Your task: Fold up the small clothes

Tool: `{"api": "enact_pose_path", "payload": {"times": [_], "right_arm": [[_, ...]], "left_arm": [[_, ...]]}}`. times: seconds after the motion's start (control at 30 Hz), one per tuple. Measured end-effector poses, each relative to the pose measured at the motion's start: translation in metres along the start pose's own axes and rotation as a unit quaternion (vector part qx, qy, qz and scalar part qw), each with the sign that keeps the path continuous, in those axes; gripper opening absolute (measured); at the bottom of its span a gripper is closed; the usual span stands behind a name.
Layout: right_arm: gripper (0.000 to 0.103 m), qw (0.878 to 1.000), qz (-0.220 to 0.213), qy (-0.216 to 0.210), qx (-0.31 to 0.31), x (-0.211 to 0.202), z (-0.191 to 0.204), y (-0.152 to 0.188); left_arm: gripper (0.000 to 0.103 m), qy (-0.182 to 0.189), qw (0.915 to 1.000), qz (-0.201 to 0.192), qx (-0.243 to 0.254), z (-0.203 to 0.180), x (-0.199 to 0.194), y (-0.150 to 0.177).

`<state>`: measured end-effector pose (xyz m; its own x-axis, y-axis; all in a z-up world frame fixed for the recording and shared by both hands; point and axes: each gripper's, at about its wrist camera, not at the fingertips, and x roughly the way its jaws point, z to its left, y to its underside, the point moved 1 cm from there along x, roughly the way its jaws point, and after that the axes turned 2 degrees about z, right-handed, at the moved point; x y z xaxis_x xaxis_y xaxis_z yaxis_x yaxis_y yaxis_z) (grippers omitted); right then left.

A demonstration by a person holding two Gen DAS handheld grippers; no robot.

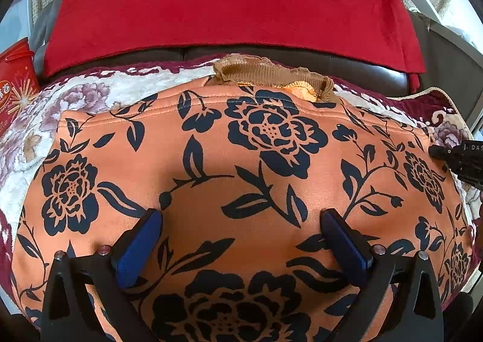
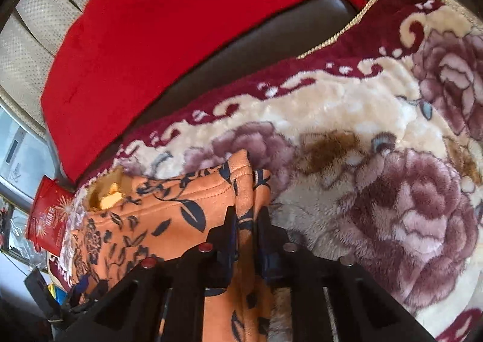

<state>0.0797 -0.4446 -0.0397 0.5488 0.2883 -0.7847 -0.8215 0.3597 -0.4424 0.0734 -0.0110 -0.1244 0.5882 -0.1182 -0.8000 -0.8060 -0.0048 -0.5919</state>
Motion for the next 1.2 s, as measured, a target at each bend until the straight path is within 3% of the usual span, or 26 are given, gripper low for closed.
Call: {"api": "enact_pose_path", "payload": {"times": [0.1, 0.3, 0.37, 0.4, 0.43, 0.5, 0.57, 0.6, 0.63, 0.77, 0.83, 0.87, 0.93, 1.03, 1.2], "right_arm": [[0.027, 1.0, 0.01, -0.005, 0.029, 0.001, -0.012, 0.0], [0.028, 1.0, -0.018, -0.022, 0.011, -0.038, 0.007, 0.012], [0.055, 0.999, -0.027, -0.037, 0.002, -0.046, 0.017, 0.017], [0.082, 0.999, -0.028, -0.044, -0.003, -0.047, 0.021, 0.02], [0.085, 0.998, -0.034, -0.047, -0.013, -0.046, 0.024, 0.022], [0.084, 0.999, -0.014, -0.04, -0.02, -0.034, 0.023, 0.024], [0.077, 0.999, 0.024, -0.023, 0.001, -0.014, 0.01, 0.025], [0.059, 1.0, 0.028, -0.003, 0.005, -0.01, 0.005, 0.027], [0.051, 0.999, 0.031, 0.014, 0.008, -0.008, 0.001, 0.028], [0.052, 1.0, -0.002, 0.015, 0.007, -0.028, 0.005, 0.03], [0.074, 1.0, -0.029, 0.001, 0.0, -0.046, 0.013, 0.032], [0.077, 0.999, -0.036, -0.007, -0.001, -0.051, 0.016, 0.034], [0.077, 0.999, -0.033, -0.012, 0.003, -0.057, 0.019, 0.041], [0.077, 0.997, -0.044, -0.059, 0.036, -0.079, 0.017, 0.059], [0.077, 0.986, -0.073, -0.133, 0.064, -0.122, 0.031, 0.133]], "left_arm": [[0.103, 0.001, 1.0, 0.001, 0.0, 0.0, 0.0, 0.0], [0.103, 0.0, 1.0, -0.002, -0.003, 0.0, 0.001, 0.0], [0.103, 0.0, 1.0, -0.003, -0.004, -0.001, 0.001, 0.0], [0.103, 0.001, 1.0, -0.003, -0.004, -0.001, 0.001, 0.0], [0.103, 0.001, 1.0, -0.003, -0.005, 0.0, 0.001, 0.0], [0.103, 0.001, 1.0, -0.003, -0.006, -0.001, 0.001, -0.001], [0.103, 0.001, 1.0, -0.003, -0.006, -0.001, 0.001, -0.001], [0.103, 0.001, 1.0, -0.003, -0.006, 0.0, 0.001, -0.001], [0.103, 0.002, 1.0, -0.004, -0.006, 0.0, 0.001, -0.001], [0.103, -0.001, 1.0, -0.006, -0.007, -0.001, 0.001, -0.001], [0.103, 0.0, 1.0, -0.007, -0.007, -0.001, 0.001, -0.001], [0.103, 0.0, 1.0, -0.007, -0.007, -0.001, 0.001, -0.001], [0.103, 0.001, 1.0, -0.007, -0.007, -0.001, 0.002, -0.001], [0.103, 0.0, 0.9999, -0.009, -0.007, -0.001, 0.001, -0.001], [0.103, -0.001, 0.9999, -0.008, -0.007, -0.002, 0.002, -0.002]]}}
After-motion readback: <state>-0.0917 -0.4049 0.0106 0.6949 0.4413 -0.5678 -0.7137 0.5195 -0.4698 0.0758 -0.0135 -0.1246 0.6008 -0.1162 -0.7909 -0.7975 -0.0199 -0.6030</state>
